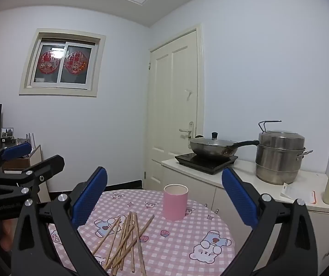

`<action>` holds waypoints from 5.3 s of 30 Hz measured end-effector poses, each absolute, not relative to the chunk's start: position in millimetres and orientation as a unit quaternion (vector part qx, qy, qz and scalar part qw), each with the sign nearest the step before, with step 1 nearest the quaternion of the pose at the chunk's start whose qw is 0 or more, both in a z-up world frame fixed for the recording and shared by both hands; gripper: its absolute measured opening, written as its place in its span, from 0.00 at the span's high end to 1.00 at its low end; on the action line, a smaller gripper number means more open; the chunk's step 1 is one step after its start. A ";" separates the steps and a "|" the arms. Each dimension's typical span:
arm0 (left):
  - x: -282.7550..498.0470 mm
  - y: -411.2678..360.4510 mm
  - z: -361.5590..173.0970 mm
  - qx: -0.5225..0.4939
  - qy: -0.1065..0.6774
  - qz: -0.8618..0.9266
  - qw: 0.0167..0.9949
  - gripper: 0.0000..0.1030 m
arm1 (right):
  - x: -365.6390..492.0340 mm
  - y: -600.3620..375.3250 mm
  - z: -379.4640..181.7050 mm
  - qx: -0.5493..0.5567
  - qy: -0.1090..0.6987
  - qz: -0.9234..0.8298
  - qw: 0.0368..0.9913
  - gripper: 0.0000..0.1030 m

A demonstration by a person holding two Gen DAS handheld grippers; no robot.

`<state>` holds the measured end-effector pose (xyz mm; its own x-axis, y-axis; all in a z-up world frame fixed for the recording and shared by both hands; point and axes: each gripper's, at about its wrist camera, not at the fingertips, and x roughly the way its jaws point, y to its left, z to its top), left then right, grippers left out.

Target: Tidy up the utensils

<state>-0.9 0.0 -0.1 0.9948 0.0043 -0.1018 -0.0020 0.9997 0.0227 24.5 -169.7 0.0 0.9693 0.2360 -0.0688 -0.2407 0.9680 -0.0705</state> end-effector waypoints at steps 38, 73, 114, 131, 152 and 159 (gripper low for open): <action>5.8 -4.9 3.0 0.019 0.062 -0.001 0.998 0.06 | 22.0 -168.0 4.7 -0.037 0.024 0.109 0.993 0.07; 1.8 -5.0 1.3 0.024 0.059 0.001 0.998 0.06 | 25.7 -174.4 0.6 -0.032 0.027 0.107 0.993 0.07; 1.7 -5.4 -1.0 0.026 0.062 0.001 0.998 0.06 | 27.0 -173.4 -4.1 -0.033 0.032 0.106 0.993 0.07; 30.1 1.9 -23.1 0.021 0.117 -0.003 0.993 0.06 | 48.8 -170.2 -16.3 -0.028 0.074 0.128 0.989 0.07; 162.7 61.0 -152.0 -0.026 0.394 0.004 0.919 0.16 | 165.2 -156.8 -102.5 -0.057 0.275 0.113 0.953 0.07; 205.2 60.0 -177.5 -0.014 0.442 -0.001 0.897 0.29 | 196.9 -148.3 -124.3 -0.057 0.320 0.145 0.935 0.18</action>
<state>205.2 60.0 -177.5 0.6085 -0.0147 -0.7934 -0.0109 0.9996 -0.0269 196.9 -148.3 -124.3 0.7538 0.2338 -0.6141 -0.3066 0.9517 -0.0141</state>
